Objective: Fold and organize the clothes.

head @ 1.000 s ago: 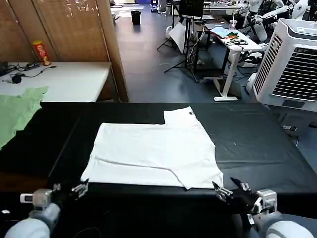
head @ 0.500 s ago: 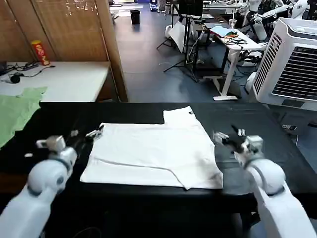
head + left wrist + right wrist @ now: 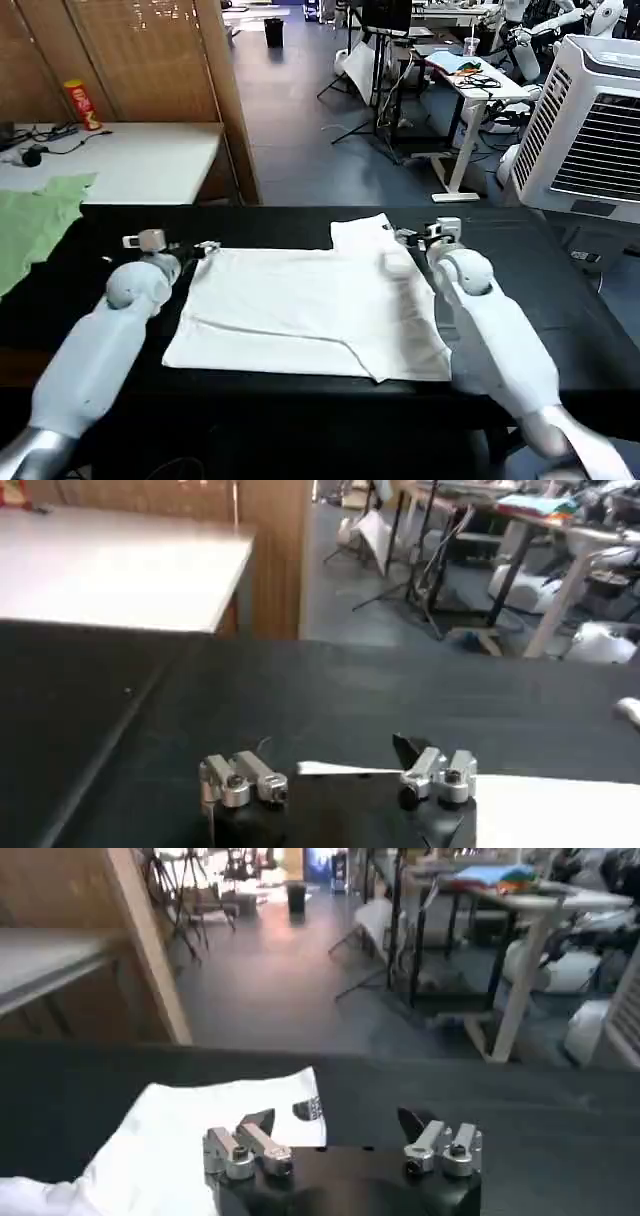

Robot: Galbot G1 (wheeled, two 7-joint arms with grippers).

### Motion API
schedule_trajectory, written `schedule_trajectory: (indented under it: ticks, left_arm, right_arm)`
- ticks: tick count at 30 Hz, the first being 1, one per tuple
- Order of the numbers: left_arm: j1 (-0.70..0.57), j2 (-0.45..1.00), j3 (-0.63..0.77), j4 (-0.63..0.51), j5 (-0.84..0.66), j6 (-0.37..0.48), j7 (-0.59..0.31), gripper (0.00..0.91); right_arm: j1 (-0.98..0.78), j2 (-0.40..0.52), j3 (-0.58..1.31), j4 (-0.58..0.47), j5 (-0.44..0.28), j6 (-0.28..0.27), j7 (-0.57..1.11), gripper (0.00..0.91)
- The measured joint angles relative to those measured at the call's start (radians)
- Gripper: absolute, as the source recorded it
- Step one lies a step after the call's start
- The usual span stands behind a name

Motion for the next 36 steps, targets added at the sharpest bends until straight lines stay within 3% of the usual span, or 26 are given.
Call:
schedule_trajectory:
  ticks: [4, 8, 9, 10, 11, 12, 13, 15, 21, 28, 36]
  left_arm:
    - [-0.003, -0.001, 0.003, 0.012, -0.001, 0.009, 0.009, 0.878]
    - [-0.007, -0.004, 0.009, 0.031, 0.010, -0.008, 0.036, 0.653]
    - [-0.010, -0.008, 0.010, 0.036, 0.013, -0.011, 0.037, 0.536]
    - [-0.013, -0.012, 0.010, 0.042, 0.015, -0.014, 0.038, 0.497]
    - [-0.015, -0.015, 0.010, 0.048, 0.018, -0.017, 0.040, 0.322]
    - [-0.015, -0.017, 0.011, 0.054, 0.021, -0.020, 0.044, 0.254]
    - [-0.017, -0.020, 0.013, 0.060, 0.025, -0.023, 0.046, 0.215]
    - [-0.018, -0.023, 0.016, 0.069, 0.031, -0.026, 0.048, 0.185]
    - [-0.022, -0.022, 0.023, 0.075, 0.034, -0.024, 0.051, 0.156]
    - [-0.021, -0.013, 0.025, 0.059, 0.027, -0.019, 0.062, 0.146]
    - [0.003, 0.020, 0.019, 0.017, 0.018, -0.034, 0.070, 0.137]
  right_arm:
    - [0.009, 0.011, -0.002, -0.033, -0.003, 0.001, -0.002, 0.878]
    - [0.012, 0.024, 0.007, -0.058, -0.022, -0.001, -0.014, 0.878]
    - [0.013, 0.028, 0.010, -0.062, -0.029, 0.000, -0.017, 0.839]
    - [0.013, 0.032, 0.013, -0.066, -0.033, 0.000, -0.019, 0.770]
    - [0.013, 0.036, 0.016, -0.069, -0.034, -0.002, -0.020, 0.663]
    - [0.013, 0.040, 0.017, -0.071, -0.035, -0.003, -0.021, 0.575]
    - [0.013, 0.043, 0.017, -0.073, -0.036, -0.003, -0.022, 0.371]
    - [0.014, 0.046, 0.017, -0.077, -0.041, -0.004, -0.027, 0.068]
    - [0.014, 0.049, 0.019, -0.076, -0.052, 0.002, -0.038, 0.000]
    - [-0.015, 0.036, 0.038, -0.045, -0.082, 0.067, -0.071, 0.000]
    - [-0.072, -0.020, 0.033, 0.092, -0.043, 0.139, -0.078, 0.000]
